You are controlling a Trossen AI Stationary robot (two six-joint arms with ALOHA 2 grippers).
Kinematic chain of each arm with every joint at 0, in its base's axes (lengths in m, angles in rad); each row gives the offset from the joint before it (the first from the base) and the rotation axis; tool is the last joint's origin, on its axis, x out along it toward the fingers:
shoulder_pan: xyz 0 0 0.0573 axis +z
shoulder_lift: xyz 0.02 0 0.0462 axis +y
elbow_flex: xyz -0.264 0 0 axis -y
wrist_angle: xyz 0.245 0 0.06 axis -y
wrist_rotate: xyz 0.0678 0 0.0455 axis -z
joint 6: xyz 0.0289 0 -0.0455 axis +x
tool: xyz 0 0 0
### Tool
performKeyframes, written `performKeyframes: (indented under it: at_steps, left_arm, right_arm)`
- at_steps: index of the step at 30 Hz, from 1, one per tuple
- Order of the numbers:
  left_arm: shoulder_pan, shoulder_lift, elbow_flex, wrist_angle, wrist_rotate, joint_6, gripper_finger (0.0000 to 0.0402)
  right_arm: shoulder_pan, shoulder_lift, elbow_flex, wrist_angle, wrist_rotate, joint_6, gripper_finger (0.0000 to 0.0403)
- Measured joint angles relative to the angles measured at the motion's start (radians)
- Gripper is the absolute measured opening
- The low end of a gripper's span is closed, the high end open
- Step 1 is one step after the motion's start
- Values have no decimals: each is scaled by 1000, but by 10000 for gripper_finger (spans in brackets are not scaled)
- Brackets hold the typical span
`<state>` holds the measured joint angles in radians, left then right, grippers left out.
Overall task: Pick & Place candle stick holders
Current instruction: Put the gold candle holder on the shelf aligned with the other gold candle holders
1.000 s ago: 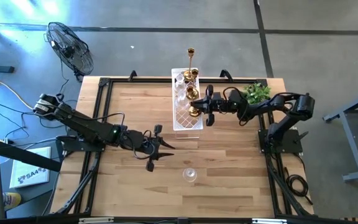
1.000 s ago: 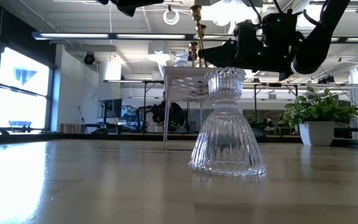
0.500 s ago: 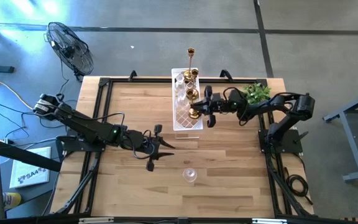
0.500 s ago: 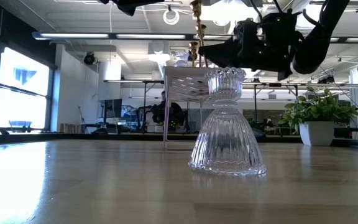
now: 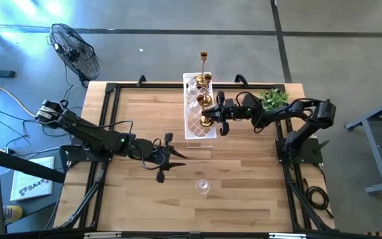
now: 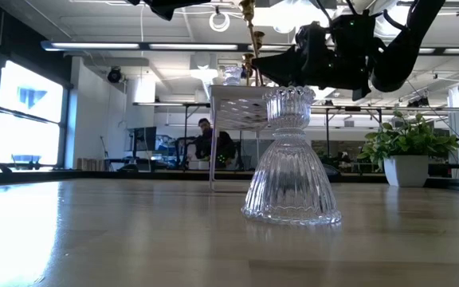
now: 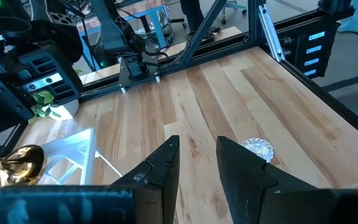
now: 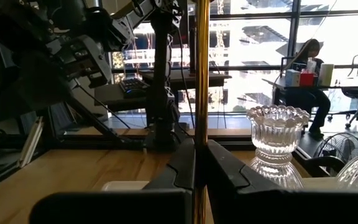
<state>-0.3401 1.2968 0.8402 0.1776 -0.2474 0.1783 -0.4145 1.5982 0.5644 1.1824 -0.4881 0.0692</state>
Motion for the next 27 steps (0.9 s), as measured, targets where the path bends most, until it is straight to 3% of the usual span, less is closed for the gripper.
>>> performKeyframes:
  at_steps: [19, 27]
  left_arm:
    - [0, 0, 0, 8, -2, 5, 102]
    - [0, 0, 0, 8, -2, 8, 102]
  right_arm:
    - [-12, -1, 1, -37, -1, -9, 7]
    - [-10, -1, 51, -89, -54, 1, 7]
